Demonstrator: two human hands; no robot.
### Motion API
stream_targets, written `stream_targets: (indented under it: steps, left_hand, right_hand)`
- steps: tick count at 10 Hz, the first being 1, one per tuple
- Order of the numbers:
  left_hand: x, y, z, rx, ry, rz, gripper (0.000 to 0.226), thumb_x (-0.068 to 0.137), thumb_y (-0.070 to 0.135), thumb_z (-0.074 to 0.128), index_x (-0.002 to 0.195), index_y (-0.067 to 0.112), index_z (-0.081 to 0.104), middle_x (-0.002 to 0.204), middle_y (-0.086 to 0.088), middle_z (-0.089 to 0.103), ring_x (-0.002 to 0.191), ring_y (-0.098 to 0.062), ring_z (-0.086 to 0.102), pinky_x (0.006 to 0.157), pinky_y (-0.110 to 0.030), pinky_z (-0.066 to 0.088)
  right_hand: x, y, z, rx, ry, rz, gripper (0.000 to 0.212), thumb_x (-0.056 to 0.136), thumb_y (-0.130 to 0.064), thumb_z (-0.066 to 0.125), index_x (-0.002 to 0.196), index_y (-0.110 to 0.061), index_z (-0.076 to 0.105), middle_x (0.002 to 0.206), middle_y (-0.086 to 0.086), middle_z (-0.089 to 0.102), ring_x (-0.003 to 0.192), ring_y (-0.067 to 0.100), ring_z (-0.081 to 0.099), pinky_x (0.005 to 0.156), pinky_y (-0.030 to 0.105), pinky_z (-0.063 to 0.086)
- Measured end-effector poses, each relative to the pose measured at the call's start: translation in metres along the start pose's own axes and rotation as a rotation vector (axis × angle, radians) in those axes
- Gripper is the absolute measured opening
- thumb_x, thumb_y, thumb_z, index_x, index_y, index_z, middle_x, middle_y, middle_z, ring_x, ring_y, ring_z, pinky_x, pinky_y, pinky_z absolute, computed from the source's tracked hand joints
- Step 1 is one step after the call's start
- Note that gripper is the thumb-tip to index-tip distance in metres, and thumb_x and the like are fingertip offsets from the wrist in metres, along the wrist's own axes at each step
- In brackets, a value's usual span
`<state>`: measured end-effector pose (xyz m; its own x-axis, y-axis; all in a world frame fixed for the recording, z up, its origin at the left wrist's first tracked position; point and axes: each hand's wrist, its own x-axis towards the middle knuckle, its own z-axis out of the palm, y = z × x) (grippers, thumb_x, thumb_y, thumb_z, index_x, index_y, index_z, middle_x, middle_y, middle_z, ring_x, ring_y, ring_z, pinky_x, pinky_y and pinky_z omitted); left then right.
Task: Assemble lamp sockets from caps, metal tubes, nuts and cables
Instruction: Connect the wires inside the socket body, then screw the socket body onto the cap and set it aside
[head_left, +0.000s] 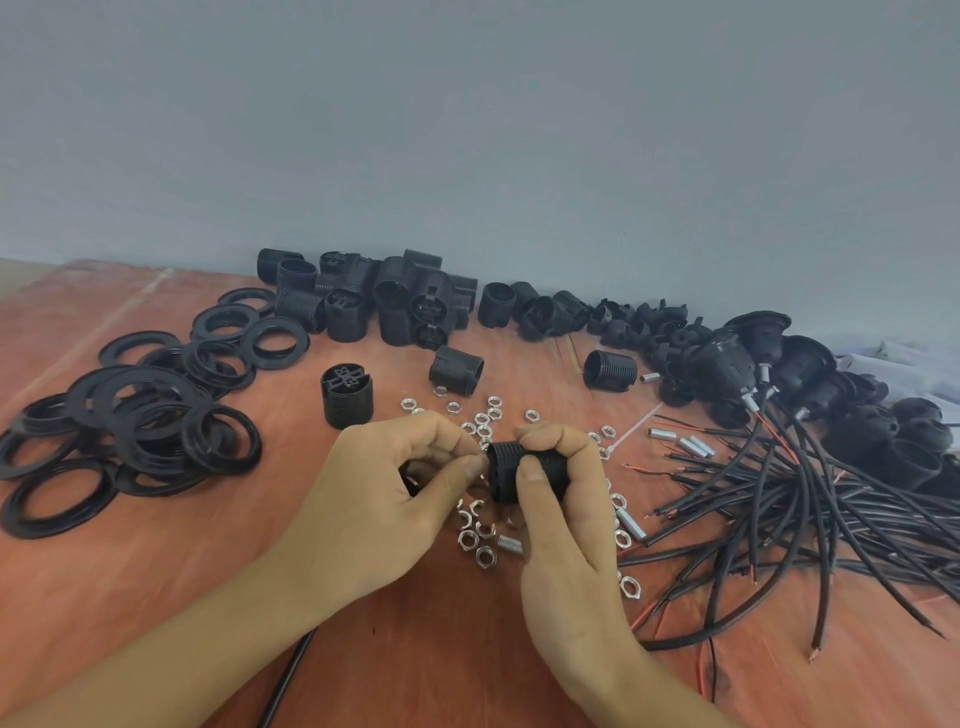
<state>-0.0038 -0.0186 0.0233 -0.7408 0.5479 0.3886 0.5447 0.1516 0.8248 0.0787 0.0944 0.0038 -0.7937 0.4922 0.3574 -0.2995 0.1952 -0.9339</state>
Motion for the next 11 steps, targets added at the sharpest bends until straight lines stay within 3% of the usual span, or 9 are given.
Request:
stream_targets:
  steps: [1,3,4,5,6,7,8,9,11]
  left_hand:
    - [0.003,-0.004,-0.001,-0.046,0.031,0.025,0.014,0.084,0.008,0.071,0.080,0.022,0.072,0.071,0.011,0.072,0.066,-0.006,0.067,0.062,-0.010,0.048]
    - [0.003,-0.006,-0.001,-0.084,0.019,0.031,0.015,0.085,0.006,0.070,0.080,0.021,0.071,0.071,0.012,0.072,0.067,-0.005,0.067,0.063,-0.009,0.048]
    - [0.001,-0.004,-0.001,-0.091,0.009,0.020,0.016,0.085,0.007,0.070,0.078,0.022,0.071,0.068,0.014,0.070,0.064,-0.003,0.065,0.060,-0.009,0.046]
    - [0.002,-0.005,-0.002,-0.092,0.004,0.004,0.016,0.084,0.006,0.071,0.077,0.021,0.072,0.067,0.012,0.070,0.062,-0.001,0.064,0.059,-0.008,0.046]
    - [0.005,-0.004,-0.003,-0.167,-0.023,-0.073,0.012,0.084,0.008,0.071,0.077,0.018,0.072,0.060,0.012,0.068,0.046,0.005,0.056,0.046,-0.004,0.040]
    - [0.007,-0.003,-0.005,-0.266,0.006,-0.155,0.007,0.081,0.024,0.072,0.078,0.018,0.073,0.057,0.005,0.067,0.034,0.000,0.047,0.036,-0.012,0.036]
    - [0.008,-0.004,-0.007,-0.260,-0.005,-0.173,0.008,0.081,0.027,0.071,0.076,0.022,0.075,0.058,-0.003,0.068,0.033,-0.009,0.046,0.036,-0.018,0.037]
    - [0.007,-0.003,-0.005,-0.237,-0.005,-0.163,0.010,0.086,0.016,0.069,0.077,0.018,0.073,0.057,0.002,0.067,0.035,0.000,0.048,0.036,-0.015,0.037]
    - [0.004,-0.003,-0.002,-0.131,0.005,-0.079,0.013,0.087,0.007,0.068,0.077,0.017,0.070,0.058,0.009,0.066,0.047,0.001,0.056,0.048,-0.007,0.041]
  right_hand:
    - [0.004,0.002,0.002,0.041,0.015,0.013,0.016,0.099,-0.020,0.047,0.101,-0.031,0.059,0.100,-0.003,0.060,0.096,0.019,0.057,0.091,0.042,0.048]
    - [0.005,0.003,-0.001,0.043,-0.022,-0.034,0.017,0.093,-0.027,0.047,0.100,-0.035,0.060,0.098,-0.004,0.060,0.094,0.018,0.056,0.090,0.043,0.048]
    - [0.002,0.004,-0.002,0.046,-0.038,-0.021,0.016,0.089,-0.040,0.047,0.100,-0.036,0.059,0.096,-0.007,0.059,0.091,0.019,0.054,0.088,0.048,0.047]
    - [0.003,0.004,-0.003,0.057,-0.069,-0.012,0.014,0.090,-0.039,0.047,0.098,-0.038,0.058,0.095,-0.007,0.058,0.090,0.021,0.054,0.086,0.048,0.048]
    - [0.010,0.004,-0.003,0.118,-0.064,0.050,0.015,0.090,-0.027,0.049,0.092,-0.035,0.062,0.096,0.003,0.061,0.092,0.025,0.056,0.092,0.055,0.047]
    - [0.018,0.005,-0.005,0.164,-0.034,0.075,0.016,0.087,-0.026,0.052,0.093,-0.033,0.066,0.095,0.003,0.065,0.091,0.020,0.060,0.093,0.050,0.051]
    - [0.019,0.008,-0.007,0.196,-0.006,0.085,0.017,0.086,-0.026,0.053,0.094,-0.034,0.066,0.093,-0.002,0.066,0.089,0.015,0.061,0.091,0.045,0.051]
    - [0.018,0.010,-0.007,0.177,-0.018,0.090,0.017,0.088,-0.028,0.051,0.095,-0.034,0.065,0.099,0.003,0.063,0.092,0.018,0.058,0.095,0.050,0.048]
    - [0.013,0.012,-0.004,0.169,-0.040,0.115,0.017,0.089,-0.030,0.048,0.088,-0.039,0.062,0.091,0.000,0.060,0.088,0.021,0.054,0.082,0.043,0.044]
